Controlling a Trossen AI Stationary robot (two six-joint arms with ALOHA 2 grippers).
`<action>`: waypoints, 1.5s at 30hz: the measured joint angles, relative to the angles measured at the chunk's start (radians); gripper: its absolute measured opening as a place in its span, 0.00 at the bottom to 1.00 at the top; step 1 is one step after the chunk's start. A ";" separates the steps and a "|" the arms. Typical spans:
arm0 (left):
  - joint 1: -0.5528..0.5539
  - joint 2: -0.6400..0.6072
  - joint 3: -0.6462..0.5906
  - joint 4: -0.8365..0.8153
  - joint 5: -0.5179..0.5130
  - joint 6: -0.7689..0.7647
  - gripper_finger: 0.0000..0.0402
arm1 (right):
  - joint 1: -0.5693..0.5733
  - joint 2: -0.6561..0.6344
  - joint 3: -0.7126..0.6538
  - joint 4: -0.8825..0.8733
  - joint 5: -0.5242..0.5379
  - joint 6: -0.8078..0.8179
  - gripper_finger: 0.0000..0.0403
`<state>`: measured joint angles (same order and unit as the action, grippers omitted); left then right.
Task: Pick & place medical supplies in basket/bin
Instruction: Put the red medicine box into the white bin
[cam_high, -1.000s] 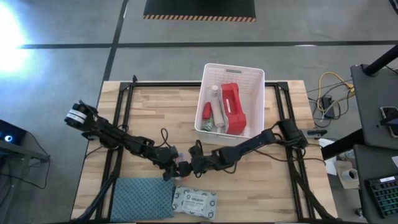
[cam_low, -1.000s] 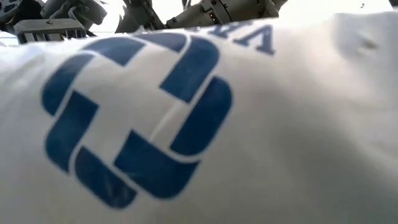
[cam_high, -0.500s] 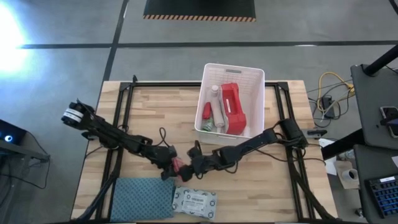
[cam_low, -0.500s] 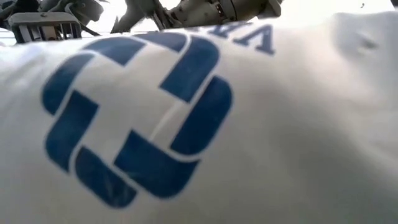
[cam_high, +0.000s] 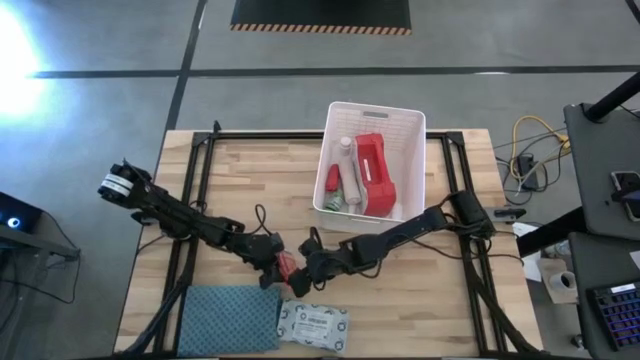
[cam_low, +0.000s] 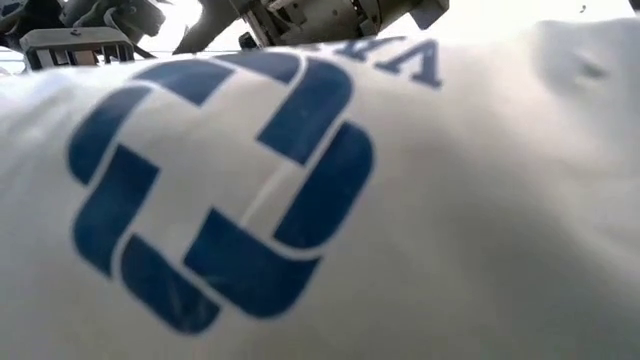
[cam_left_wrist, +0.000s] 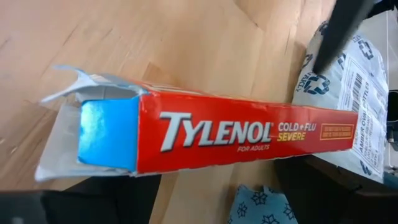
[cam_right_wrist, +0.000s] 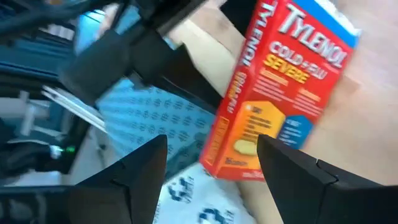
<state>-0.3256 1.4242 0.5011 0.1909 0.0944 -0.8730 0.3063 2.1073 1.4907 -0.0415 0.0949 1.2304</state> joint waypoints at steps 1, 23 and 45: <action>0.000 0.000 0.000 0.000 0.000 0.000 0.70 | 0.000 0.000 0.009 -0.031 0.003 -0.011 0.59; 0.033 0.001 0.024 0.010 -0.026 0.027 0.70 | 0.007 0.004 0.027 -0.135 0.010 -0.109 0.62; 0.040 0.000 0.007 0.000 -0.026 0.045 0.70 | -0.005 0.067 0.025 -0.163 0.041 0.026 0.38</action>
<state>-0.2855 1.4242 0.5078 0.1907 0.0680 -0.8280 0.3016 2.1746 1.5162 -0.2042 0.1364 1.2569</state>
